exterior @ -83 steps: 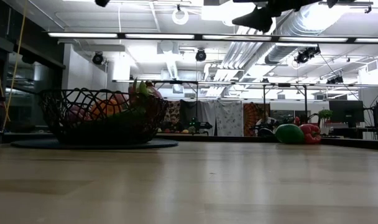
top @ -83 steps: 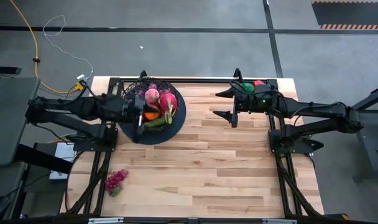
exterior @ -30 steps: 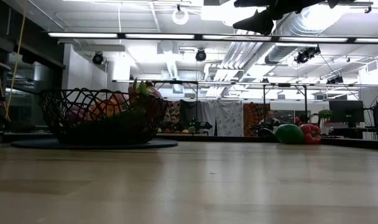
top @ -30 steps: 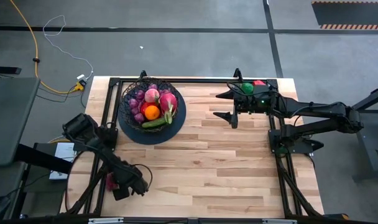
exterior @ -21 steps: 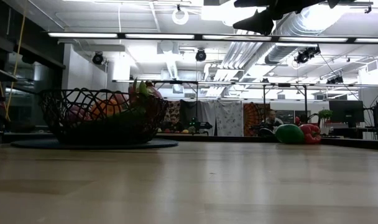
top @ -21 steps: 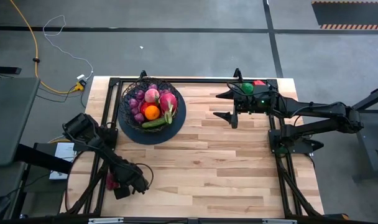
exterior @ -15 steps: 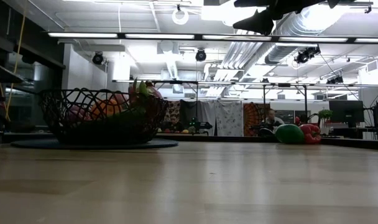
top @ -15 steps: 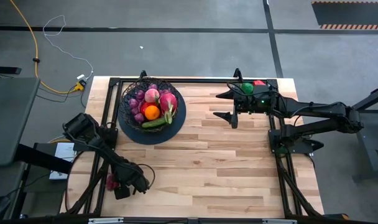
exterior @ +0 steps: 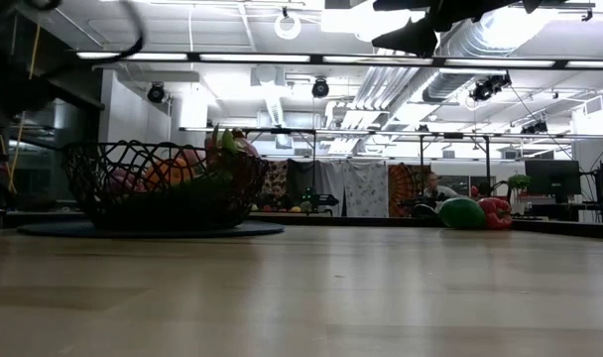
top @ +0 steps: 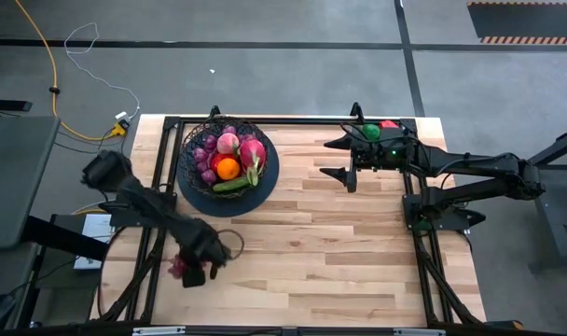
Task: Build produce basket
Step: Put the pink grapes into the black wire basket
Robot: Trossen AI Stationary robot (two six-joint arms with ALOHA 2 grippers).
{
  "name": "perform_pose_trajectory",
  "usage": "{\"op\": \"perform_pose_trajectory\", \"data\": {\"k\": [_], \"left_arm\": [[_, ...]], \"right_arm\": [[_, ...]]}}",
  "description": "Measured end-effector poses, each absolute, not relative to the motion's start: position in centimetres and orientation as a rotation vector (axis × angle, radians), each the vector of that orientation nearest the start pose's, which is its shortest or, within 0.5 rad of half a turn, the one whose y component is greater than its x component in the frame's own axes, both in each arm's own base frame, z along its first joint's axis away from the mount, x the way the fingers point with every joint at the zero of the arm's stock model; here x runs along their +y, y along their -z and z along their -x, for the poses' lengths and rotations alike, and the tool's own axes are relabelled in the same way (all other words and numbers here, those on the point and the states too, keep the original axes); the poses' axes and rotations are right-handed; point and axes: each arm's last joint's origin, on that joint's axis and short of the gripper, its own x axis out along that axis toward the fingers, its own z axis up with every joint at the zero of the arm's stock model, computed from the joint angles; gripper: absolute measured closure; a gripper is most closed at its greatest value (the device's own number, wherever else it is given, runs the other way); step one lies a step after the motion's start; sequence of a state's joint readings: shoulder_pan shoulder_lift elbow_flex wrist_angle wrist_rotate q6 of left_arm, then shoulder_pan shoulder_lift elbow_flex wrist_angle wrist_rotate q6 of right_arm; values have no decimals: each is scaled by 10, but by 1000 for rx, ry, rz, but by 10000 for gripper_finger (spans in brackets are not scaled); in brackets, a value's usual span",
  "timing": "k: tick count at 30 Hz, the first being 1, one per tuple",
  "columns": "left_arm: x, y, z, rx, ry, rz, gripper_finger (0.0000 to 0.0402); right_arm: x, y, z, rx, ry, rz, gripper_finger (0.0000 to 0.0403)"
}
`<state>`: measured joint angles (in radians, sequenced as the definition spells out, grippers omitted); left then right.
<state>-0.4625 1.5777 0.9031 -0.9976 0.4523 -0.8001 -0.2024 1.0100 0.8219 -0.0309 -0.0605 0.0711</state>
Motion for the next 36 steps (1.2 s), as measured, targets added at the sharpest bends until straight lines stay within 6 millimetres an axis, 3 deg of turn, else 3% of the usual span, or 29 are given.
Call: {"op": "perform_pose_trajectory", "data": {"k": [3, 10, 14, 18, 24, 36], "left_arm": [[-100, -196, -212, 1755, -20, 629, 194], [-39, -293, -213, 1231, -17, 774, 203], [0, -346, -202, 898, -170, 658, 204], [26, -374, -187, 738, -306, 478, 204], [53, -357, -175, 959, -389, 338, 204], [79, -285, -207, 1337, -297, 191, 204]], "right_arm": [[-44, -319, -222, 214, 149, -99, 26], [-44, -319, -222, 214, 149, -99, 26], [-44, -319, -221, 215, 151, -110, 26], [-44, -319, -221, 212, 155, -150, 26], [-44, -319, -221, 211, 156, -163, 26], [-44, -318, -221, 220, 163, -209, 26]]}}
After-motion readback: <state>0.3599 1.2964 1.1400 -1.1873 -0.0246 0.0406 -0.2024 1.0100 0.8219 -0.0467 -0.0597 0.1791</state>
